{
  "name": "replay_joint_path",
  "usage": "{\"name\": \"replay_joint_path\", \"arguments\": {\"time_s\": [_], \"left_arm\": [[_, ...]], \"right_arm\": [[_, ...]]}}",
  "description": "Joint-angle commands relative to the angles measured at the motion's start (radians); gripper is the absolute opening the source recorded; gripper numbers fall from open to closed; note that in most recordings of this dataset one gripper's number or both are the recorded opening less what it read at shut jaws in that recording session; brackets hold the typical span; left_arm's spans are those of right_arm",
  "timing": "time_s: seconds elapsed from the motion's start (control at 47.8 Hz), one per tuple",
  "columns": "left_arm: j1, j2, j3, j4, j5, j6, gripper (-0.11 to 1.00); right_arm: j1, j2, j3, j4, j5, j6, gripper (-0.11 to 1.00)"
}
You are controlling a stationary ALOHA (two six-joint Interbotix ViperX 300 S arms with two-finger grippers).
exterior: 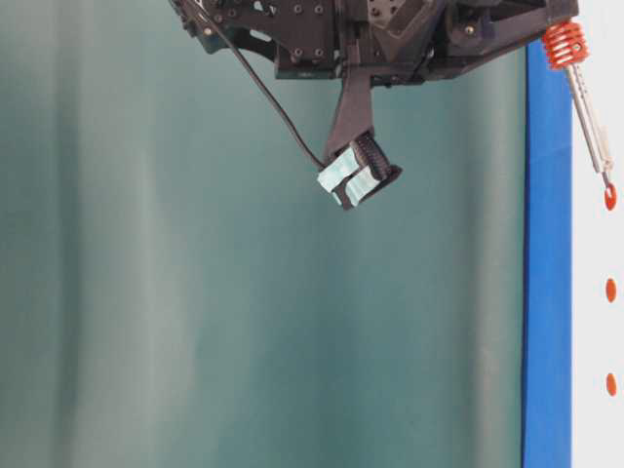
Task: Touch the tip of the soldering iron to the mark.
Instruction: 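Lower the iron tip onto the rightmost red dot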
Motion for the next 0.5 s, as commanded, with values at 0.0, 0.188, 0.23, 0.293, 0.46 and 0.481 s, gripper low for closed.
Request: {"name": "replay_joint_path", "arguments": {"time_s": [0.0,0.188,0.23,0.293,0.46,0.481], "left_arm": [[-0.002,0.005,-0.008,0.003,-0.006,0.002,0.00],[-0.002,0.005,-0.009,0.002,-0.009,0.002,0.00],[-0.002,0.005,-0.009,0.002,-0.009,0.002,0.00],[-0.002,0.005,-0.009,0.002,-0.009,0.002,0.00],[-0.002,0.006,-0.008,0.002,-0.009,0.002,0.00],[-0.002,0.005,-0.008,0.002,-0.009,0.002,0.00]], "right_arm": [[-0.002,-0.011,-0.017,0.002,-0.003,-0.002,0.06],[-0.002,-0.011,-0.018,0.000,-0.003,0.003,0.06],[-0.002,-0.011,-0.018,0.002,-0.003,0.003,0.06],[-0.002,-0.011,-0.018,0.000,-0.003,0.003,0.06],[-0.002,-0.015,-0.032,0.000,0.005,0.006,0.06],[-0.002,-0.017,-0.037,0.000,0.006,0.006,0.06]]}}
